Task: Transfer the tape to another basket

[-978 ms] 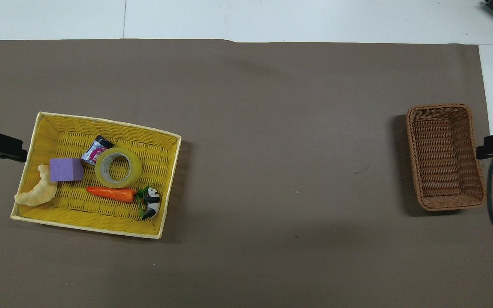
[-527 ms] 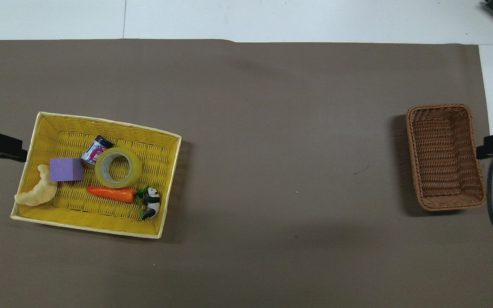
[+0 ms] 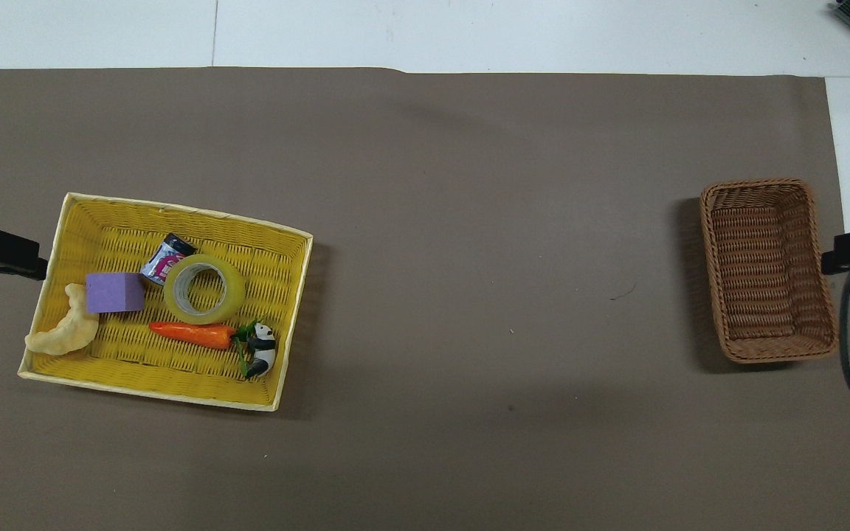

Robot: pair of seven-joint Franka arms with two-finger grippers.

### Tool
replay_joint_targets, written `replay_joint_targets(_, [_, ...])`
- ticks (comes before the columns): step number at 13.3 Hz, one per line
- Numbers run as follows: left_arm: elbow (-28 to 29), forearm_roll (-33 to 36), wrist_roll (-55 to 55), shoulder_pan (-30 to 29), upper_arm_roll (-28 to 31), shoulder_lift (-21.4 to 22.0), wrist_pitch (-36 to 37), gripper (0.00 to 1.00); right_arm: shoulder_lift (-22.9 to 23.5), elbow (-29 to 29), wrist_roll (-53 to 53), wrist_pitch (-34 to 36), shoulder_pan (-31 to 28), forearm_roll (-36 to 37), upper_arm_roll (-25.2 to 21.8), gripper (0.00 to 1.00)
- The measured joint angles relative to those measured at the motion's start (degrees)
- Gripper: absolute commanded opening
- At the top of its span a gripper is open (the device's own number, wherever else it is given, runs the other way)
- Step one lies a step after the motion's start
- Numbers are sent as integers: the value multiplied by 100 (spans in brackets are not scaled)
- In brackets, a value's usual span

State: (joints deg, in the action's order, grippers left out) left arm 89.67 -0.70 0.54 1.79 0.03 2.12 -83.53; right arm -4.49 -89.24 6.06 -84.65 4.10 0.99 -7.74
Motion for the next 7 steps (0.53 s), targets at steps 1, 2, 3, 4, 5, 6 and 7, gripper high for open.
replay_joint_targets(1, [0,0,0,0,0,0,0,100,0,0,0,0,0,0,0,100])
replay_joint_targets(2, [0,0,0,0,0,0,0,100,0,0,0,0,0,0,0,100])
replay_joint_targets(3, [0,0,0,0,0,0,-2,100,0,0,0,0,0,0,0,100])
replay_joint_targets(4, [0,0,0,0,0,0,-7,100,0,0,0,0,0,0,0,100])
replay_joint_targets(5, [0,0,0,0,0,0,-13,100,0,0,0,0,0,0,0,100])
replay_joint_targets(6, [0,0,0,0,0,0,-17,100,0,0,0,0,0,0,0,100])
replay_joint_targets(7, [0,0,0,0,0,0,-18,100,0,0,0,0,0,0,0,100])
